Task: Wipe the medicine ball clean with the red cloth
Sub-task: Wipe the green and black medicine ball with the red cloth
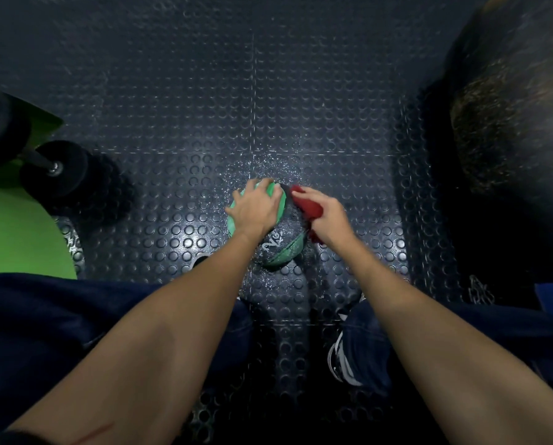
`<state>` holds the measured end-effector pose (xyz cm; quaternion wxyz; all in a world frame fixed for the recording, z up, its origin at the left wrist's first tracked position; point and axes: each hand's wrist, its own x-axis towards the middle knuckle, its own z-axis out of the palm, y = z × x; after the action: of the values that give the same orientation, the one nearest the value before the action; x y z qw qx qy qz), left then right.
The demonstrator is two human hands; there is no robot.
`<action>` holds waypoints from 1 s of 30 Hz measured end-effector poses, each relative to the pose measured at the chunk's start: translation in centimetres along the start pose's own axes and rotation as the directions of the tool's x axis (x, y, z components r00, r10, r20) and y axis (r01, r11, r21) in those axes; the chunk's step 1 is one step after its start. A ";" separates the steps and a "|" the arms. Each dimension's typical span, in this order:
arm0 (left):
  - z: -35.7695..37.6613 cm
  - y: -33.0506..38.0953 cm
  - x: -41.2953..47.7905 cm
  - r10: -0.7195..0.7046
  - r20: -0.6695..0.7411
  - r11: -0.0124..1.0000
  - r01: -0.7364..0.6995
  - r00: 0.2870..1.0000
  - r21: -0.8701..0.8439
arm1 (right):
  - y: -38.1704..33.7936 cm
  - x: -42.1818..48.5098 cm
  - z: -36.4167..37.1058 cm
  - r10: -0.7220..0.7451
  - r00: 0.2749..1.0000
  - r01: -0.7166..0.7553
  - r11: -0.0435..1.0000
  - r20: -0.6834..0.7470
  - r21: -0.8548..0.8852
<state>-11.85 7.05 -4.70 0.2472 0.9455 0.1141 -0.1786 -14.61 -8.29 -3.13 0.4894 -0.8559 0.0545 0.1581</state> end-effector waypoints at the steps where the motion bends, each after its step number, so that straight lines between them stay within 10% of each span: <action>1: -0.1 -0.4 0.3 -0.015 0.005 0.999 0.015 1.000 -0.035 | 0.8 -0.3 -0.3 0.048 0.999 -0.048 0.999 0.009 0.014; 8: -1.1 -2.6 1.3 -0.092 0.057 0.981 0.100 0.994 -0.166 | -1.5 0.4 0.0 -0.001 0.988 0.004 1.000 -0.154 0.019; 12: -1.0 -2.6 0.9 -0.038 0.036 0.996 0.040 0.999 -0.077 | -2.2 0.7 1.5 -0.249 0.964 0.264 0.916 0.088 -0.302; 16: 0.0 -3.1 0.8 -0.049 -0.012 0.980 0.046 0.999 -0.191 | -1.5 2.2 0.9 -0.064 0.997 0.053 0.963 -0.033 -0.265; 20: 0.1 -3.2 0.9 -0.041 -0.026 0.976 0.035 0.999 -0.213 | -2.3 2.6 1.2 -0.224 0.970 0.240 0.930 0.090 -0.278; 30: 0.0 -2.9 -0.1 -0.011 -0.024 0.973 0.005 1.000 -0.229 | -3.4 3.6 0.3 -0.027 0.999 0.038 0.967 0.047 -0.253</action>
<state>-12.80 9.51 -5.96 0.3523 0.9125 0.1407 -0.1533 -10.41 -6.09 -1.62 0.3794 -0.9086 0.0091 0.1741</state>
